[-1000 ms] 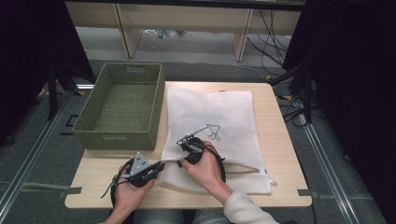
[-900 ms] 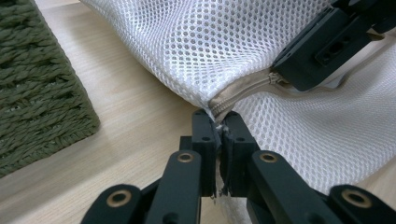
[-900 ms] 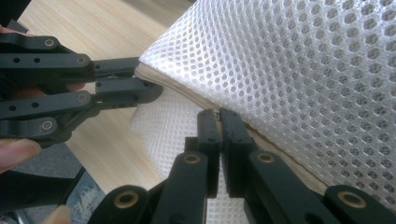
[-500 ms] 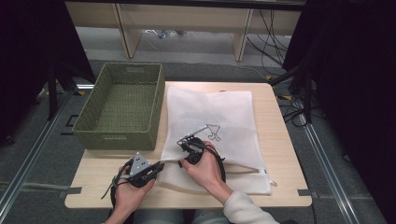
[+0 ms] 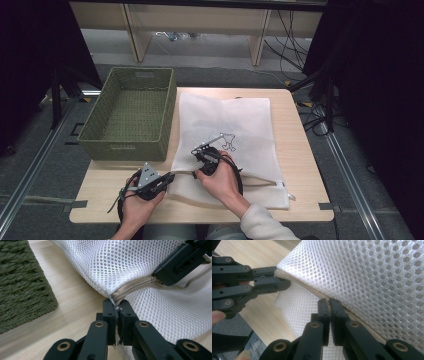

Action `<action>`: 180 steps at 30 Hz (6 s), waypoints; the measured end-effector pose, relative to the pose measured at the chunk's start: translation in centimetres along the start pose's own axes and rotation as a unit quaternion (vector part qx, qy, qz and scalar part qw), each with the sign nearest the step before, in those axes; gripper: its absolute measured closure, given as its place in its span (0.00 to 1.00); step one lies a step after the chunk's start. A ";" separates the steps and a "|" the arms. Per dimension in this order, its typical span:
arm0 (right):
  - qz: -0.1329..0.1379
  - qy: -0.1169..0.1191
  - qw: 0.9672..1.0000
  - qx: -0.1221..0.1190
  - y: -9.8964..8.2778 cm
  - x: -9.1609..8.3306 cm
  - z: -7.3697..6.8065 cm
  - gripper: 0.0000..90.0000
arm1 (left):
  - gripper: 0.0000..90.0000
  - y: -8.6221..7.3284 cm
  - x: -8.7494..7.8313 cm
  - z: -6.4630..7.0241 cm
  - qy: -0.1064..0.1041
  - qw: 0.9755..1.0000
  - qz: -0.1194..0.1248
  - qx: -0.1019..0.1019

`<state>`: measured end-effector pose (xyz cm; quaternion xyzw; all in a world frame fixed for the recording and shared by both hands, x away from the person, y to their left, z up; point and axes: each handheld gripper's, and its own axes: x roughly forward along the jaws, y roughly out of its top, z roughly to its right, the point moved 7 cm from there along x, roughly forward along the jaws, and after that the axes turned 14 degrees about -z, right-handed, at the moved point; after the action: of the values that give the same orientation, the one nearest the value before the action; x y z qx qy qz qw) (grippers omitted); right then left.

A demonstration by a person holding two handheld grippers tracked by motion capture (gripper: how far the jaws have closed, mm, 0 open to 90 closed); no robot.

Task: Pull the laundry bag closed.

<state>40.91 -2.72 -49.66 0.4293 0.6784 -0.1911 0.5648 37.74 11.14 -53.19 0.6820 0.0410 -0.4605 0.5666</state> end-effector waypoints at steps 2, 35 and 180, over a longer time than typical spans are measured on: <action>0.000 -0.001 1.000 -0.005 0.0 -0.1 -0.1 0.98 | 0.94 0.0 0.0 -0.1 0.002 1.000 -0.001 0.005; -0.006 -0.009 1.000 0.012 -0.3 -0.3 0.4 0.98 | 0.94 0.0 0.0 -0.1 -0.006 1.000 0.000 0.000; -0.045 -0.066 0.995 0.065 -2.5 -1.9 3.4 0.98 | 0.93 -0.4 0.0 -0.8 0.007 1.000 -0.007 -0.010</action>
<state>41.00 -7.35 -49.45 0.4208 0.6443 -0.2881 0.5699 38.00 11.92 -53.55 0.6789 0.0544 -0.4596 0.5700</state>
